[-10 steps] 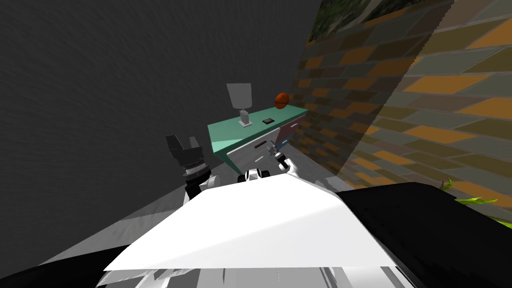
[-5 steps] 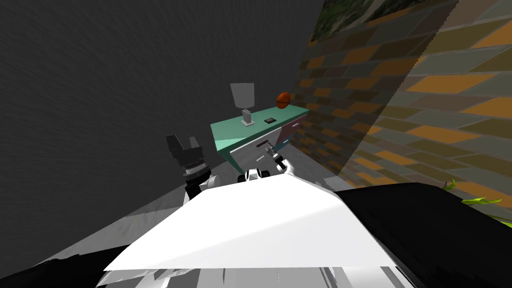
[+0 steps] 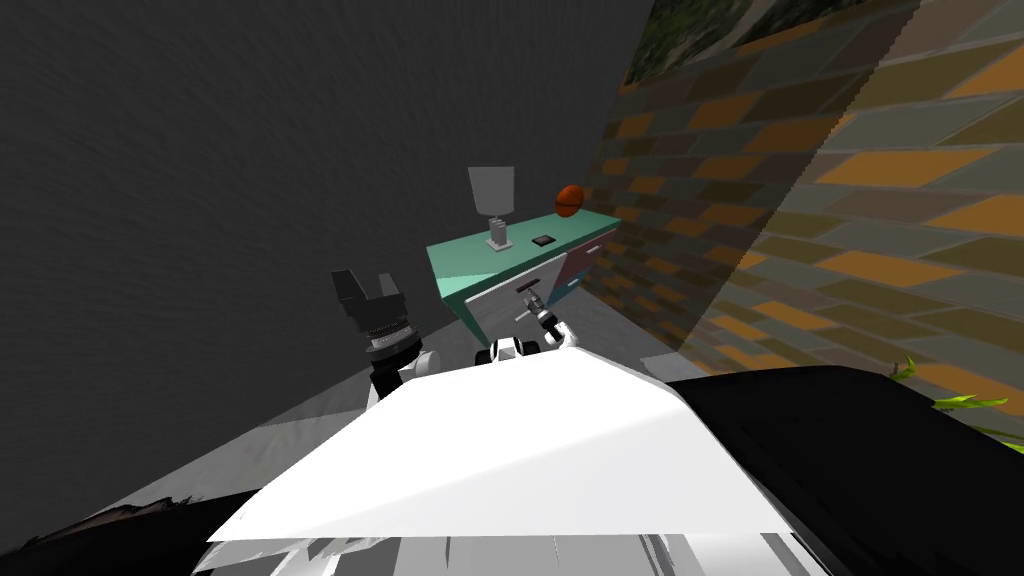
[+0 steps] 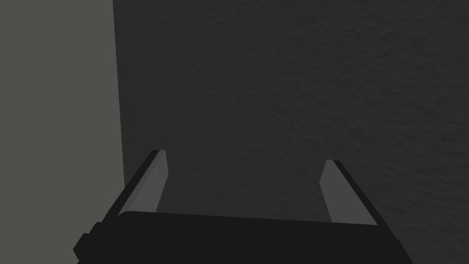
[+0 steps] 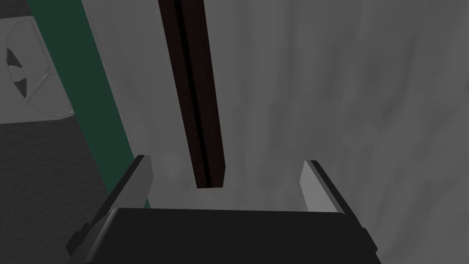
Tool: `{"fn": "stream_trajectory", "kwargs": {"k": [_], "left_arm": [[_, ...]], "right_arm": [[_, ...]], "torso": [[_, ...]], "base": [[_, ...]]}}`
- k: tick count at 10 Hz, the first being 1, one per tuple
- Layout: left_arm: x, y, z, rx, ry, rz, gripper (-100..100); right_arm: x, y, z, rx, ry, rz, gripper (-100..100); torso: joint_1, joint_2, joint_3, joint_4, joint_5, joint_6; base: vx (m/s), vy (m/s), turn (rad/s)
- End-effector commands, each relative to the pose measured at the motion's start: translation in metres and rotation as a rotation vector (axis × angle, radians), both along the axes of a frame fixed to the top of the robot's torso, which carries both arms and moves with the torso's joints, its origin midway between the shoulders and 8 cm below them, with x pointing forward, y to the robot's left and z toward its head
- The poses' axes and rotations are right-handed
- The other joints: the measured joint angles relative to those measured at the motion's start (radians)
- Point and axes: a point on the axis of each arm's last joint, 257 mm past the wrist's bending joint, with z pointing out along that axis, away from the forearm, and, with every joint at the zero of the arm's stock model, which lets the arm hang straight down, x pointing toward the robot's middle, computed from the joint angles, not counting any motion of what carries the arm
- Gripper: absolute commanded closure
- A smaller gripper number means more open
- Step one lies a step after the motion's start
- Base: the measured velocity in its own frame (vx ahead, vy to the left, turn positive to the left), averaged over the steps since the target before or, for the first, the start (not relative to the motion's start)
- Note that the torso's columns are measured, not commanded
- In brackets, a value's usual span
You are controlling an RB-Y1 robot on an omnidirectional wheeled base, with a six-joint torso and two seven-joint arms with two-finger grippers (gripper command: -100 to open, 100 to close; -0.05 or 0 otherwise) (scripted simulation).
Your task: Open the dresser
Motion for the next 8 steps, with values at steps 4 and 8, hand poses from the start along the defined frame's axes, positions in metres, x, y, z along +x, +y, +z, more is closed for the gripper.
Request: {"fn": "stream_trajectory", "kwargs": {"k": [4,8], "left_arm": [[0.0,0.0,0.0,0.0,0.0,0.0,0],[0.0,0.0,0.0,0.0,0.0,0.0,0]], "right_arm": [[0.012,0.037,0.009,0.031,-0.002,0.0,-100],[0.004,0.045,0.013,0.031,-0.018,0.022,100]], "torso": [[-0.001,-0.002,-0.001,0.0,0.0,0.0],[0.0,-0.001,0.0,-0.007,-0.003,-0.002]], "base": [[0.025,0.009,0.006],[-0.013,-0.018,-0.047]]}}
